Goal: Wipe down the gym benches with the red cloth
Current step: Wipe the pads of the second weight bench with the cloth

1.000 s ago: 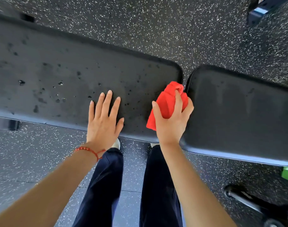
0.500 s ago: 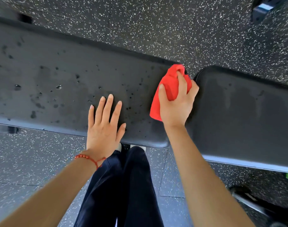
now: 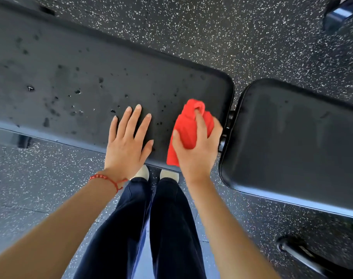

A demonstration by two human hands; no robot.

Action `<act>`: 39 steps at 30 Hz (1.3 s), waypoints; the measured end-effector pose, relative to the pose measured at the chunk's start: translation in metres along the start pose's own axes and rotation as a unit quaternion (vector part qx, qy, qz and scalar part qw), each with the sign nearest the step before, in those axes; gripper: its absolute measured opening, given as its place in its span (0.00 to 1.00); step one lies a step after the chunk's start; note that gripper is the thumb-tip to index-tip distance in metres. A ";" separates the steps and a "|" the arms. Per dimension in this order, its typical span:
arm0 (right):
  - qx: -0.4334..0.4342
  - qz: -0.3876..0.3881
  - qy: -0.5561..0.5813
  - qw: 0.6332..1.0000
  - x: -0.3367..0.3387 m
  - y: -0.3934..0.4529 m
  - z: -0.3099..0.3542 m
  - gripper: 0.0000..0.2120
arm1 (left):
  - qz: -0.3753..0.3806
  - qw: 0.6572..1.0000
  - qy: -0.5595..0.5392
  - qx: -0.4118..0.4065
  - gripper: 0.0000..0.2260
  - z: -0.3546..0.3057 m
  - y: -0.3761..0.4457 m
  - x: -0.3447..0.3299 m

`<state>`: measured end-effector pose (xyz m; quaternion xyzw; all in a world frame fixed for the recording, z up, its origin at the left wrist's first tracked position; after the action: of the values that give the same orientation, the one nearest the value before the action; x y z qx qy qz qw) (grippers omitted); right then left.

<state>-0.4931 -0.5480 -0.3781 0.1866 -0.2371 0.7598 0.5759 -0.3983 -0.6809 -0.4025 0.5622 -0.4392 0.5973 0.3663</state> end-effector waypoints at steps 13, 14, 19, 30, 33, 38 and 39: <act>0.036 0.019 -0.009 0.999 -0.020 0.057 0.027 0.27 | 0.012 0.999 -0.033 0.022 0.24 0.029 -0.009 0.010; 0.031 0.010 -0.009 0.999 -0.022 0.070 0.031 0.27 | 0.015 0.999 -0.030 0.028 0.24 0.037 -0.012 0.011; 0.027 -0.015 -0.014 0.999 -0.027 0.098 0.038 0.26 | 0.026 0.998 -0.008 0.049 0.25 0.079 -0.021 0.012; 0.014 0.035 -0.036 0.999 -0.037 -0.035 0.021 0.26 | 0.031 0.996 -0.033 0.072 0.24 0.091 -0.021 0.002; 0.021 0.058 -0.057 0.996 -0.040 -0.033 0.023 0.25 | 0.030 0.997 -0.036 0.065 0.24 0.093 -0.021 0.002; 0.033 0.070 -0.055 0.995 -0.046 0.000 0.035 0.26 | 0.030 0.997 -0.037 0.054 0.24 0.097 -0.022 0.001; 0.039 0.061 -0.050 0.996 -0.049 0.009 0.039 0.26 | 0.031 0.997 -0.039 0.054 0.24 0.097 -0.022 0.001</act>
<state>-0.4882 -0.6108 -0.3741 0.2314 -0.2466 0.7919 0.5084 -0.3438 -0.7636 -0.4007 0.5901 -0.4371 0.6090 0.2997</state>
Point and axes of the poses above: each hand's wrist, its own y-axis towards the middle knuckle, its own x-axis out of the back of the hand, z = x × y, the point moved 4 cm from there along y, towards the middle knuckle, and after that the axes turned 12 degrees about y, right-handed, at the moved point
